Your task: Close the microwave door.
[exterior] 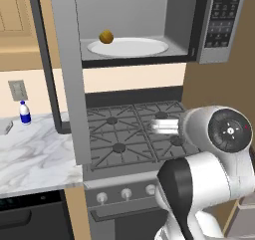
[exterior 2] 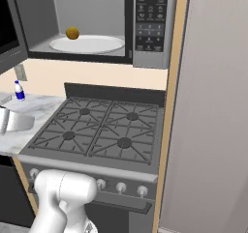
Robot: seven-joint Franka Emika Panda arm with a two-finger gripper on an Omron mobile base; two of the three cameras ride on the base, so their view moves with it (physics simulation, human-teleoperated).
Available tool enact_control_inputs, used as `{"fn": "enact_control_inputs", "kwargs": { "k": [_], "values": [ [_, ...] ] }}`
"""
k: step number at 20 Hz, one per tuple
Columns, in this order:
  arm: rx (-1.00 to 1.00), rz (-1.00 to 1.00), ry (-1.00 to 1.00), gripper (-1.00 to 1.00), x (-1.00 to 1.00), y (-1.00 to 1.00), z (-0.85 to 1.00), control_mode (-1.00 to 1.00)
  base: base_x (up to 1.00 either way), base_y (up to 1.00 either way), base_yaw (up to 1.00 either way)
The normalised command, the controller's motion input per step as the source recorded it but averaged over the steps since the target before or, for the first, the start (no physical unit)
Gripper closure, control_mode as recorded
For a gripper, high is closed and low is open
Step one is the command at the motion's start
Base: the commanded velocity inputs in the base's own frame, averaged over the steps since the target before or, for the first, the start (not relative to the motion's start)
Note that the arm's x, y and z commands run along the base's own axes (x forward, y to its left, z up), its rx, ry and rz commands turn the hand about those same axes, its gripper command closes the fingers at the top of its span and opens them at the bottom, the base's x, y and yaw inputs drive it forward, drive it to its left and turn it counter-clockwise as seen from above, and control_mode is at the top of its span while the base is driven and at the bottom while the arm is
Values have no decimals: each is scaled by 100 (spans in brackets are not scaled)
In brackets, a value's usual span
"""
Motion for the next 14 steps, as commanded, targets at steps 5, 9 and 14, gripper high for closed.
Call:
{"fn": "enact_control_inputs", "kwargs": {
  "k": [5, 9, 14],
  "values": [
    [-19, -2, -13, -100, -70, 51, 34, -100, 0, 0, 0],
    [-18, -4, -18, -100, -87, 38, 15, -100, 0, 0, 0],
    [-21, -4, -30, -100, -74, 44, 10, -100, 0, 0, 0]
  ]
}}
